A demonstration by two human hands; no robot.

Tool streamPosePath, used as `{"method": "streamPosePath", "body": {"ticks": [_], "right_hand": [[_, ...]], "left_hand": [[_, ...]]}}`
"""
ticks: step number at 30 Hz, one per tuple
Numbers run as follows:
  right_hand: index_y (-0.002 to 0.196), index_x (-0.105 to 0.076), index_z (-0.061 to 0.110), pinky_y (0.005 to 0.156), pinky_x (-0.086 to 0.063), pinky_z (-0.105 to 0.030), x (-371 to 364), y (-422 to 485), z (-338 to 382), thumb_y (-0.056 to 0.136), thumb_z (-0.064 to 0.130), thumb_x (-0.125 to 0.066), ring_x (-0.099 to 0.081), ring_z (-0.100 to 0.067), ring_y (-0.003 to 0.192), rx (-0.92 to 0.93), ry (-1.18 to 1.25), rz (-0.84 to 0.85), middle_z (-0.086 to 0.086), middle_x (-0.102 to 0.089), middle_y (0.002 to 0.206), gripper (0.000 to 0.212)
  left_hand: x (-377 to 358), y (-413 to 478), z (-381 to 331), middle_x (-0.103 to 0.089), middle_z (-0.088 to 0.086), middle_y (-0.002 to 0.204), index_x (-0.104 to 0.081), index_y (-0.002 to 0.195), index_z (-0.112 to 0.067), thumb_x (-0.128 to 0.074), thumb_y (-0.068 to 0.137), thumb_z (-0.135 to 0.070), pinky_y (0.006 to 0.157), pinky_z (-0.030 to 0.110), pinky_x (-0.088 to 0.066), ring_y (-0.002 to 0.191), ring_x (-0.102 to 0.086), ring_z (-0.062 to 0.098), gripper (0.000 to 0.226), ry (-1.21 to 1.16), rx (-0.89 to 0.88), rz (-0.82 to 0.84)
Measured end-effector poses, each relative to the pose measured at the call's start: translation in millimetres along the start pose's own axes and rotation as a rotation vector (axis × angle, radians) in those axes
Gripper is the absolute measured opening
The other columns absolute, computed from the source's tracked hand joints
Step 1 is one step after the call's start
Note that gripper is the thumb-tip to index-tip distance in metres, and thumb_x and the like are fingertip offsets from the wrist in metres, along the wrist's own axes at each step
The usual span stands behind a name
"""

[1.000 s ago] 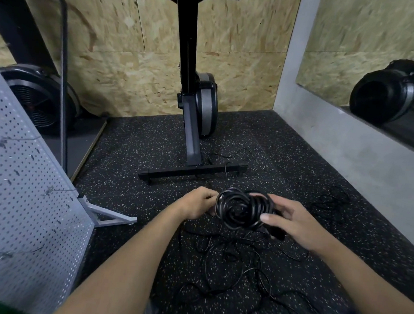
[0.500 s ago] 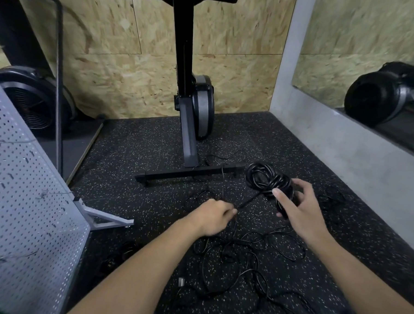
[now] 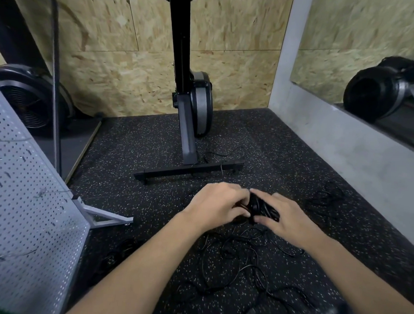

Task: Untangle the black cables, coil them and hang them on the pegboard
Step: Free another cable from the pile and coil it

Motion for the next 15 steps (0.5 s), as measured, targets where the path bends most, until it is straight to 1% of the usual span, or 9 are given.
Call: {"method": "streamPosePath", "body": {"ticks": [1,3,5,7,9,10,11,13,15], "right_hand": [[0.151,-0.035,0.054,0.08,-0.041,-0.021,0,-2,3,0.095,0.044,-0.072,-0.056,0.001,0.094,0.027,0.011,0.045,0.013,-0.057,0.107,0.067],[0.15,-0.044,0.045,0.087,-0.043,-0.018,2,-5,9,0.095,0.04,-0.072,-0.057,0.007,0.105,0.063,0.05,0.094,0.02,-0.059,0.118,0.062],[0.149,-0.047,0.042,0.096,-0.047,-0.02,3,-6,16,0.094,0.041,-0.069,-0.058,0.005,0.115,0.106,0.083,0.104,0.02,-0.06,0.128,0.059],[0.148,-0.048,0.044,0.098,-0.049,-0.023,2,-8,22,0.093,0.053,-0.068,-0.059,0.003,0.117,0.118,0.107,0.125,0.021,-0.06,0.128,0.06],[0.146,-0.048,0.047,0.097,-0.049,-0.024,-2,-9,28,0.089,0.071,-0.065,-0.059,0.003,0.113,0.105,0.088,0.139,0.024,-0.059,0.119,0.064],[0.144,-0.049,0.048,0.096,-0.049,-0.026,-4,-9,30,0.088,0.076,-0.062,-0.058,0.003,0.11,0.114,0.045,0.136,0.024,-0.059,0.114,0.063],[0.142,-0.051,0.048,0.094,-0.049,-0.028,-7,-9,33,0.091,0.075,-0.059,-0.058,0.002,0.107,0.134,0.01,0.131,0.023,-0.058,0.11,0.058],[0.139,-0.056,0.046,0.091,-0.052,-0.031,-11,-10,38,0.097,0.065,-0.058,-0.06,-0.002,0.102,0.162,0.007,0.134,0.02,-0.06,0.105,0.046],[0.139,-0.059,0.042,0.091,-0.053,-0.03,-8,-11,39,0.099,0.055,-0.062,-0.063,-0.005,0.103,0.165,0.075,0.116,0.018,-0.064,0.108,0.042]], "left_hand": [[1,1,3,-0.069,-0.006,0.1,-0.067,0.104,-0.02,-0.074,0.093,-0.039,0.081,0.039,-0.053,0.094,-0.064,0.016,0.023,-0.074,0.013,0.008],[1,2,8,-0.069,-0.007,0.094,-0.069,0.096,-0.019,-0.08,0.088,-0.038,0.081,0.038,-0.053,0.089,-0.063,0.012,0.023,-0.191,0.025,0.02],[5,1,13,-0.069,-0.01,0.087,-0.072,0.09,-0.021,-0.083,0.083,-0.045,0.075,0.033,-0.052,0.083,-0.062,0.008,0.028,-0.189,0.049,-0.014],[9,0,18,-0.071,-0.011,0.083,-0.072,0.087,-0.024,-0.085,0.076,-0.054,0.07,0.027,-0.048,0.078,-0.062,0.005,0.035,-0.142,0.085,-0.066],[8,0,19,-0.071,-0.012,0.08,-0.073,0.086,-0.025,-0.087,0.07,-0.059,0.067,0.022,-0.045,0.076,-0.062,0.004,0.04,-0.124,0.108,-0.084],[7,0,20,-0.071,-0.012,0.08,-0.073,0.086,-0.025,-0.088,0.068,-0.06,0.066,0.02,-0.044,0.076,-0.062,0.004,0.042,-0.133,0.115,-0.071],[5,0,20,-0.071,-0.012,0.081,-0.073,0.087,-0.024,-0.089,0.067,-0.059,0.067,0.019,-0.044,0.076,-0.063,0.004,0.043,-0.153,0.12,-0.051],[5,0,23,-0.072,-0.012,0.081,-0.074,0.086,-0.022,-0.09,0.068,-0.056,0.07,0.021,-0.049,0.076,-0.064,0.003,0.042,-0.195,0.107,-0.023],[6,0,31,-0.071,-0.014,0.081,-0.074,0.084,-0.023,-0.086,0.073,-0.057,0.083,0.028,-0.051,0.077,-0.064,0.002,0.038,-0.183,0.081,-0.061]]}}
Point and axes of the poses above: each hand's wrist, its own y-axis towards the middle knuckle, its own x-axis out of the back of the hand, z = x × y, the point moved 3 cm from there along y, towards the middle knuckle
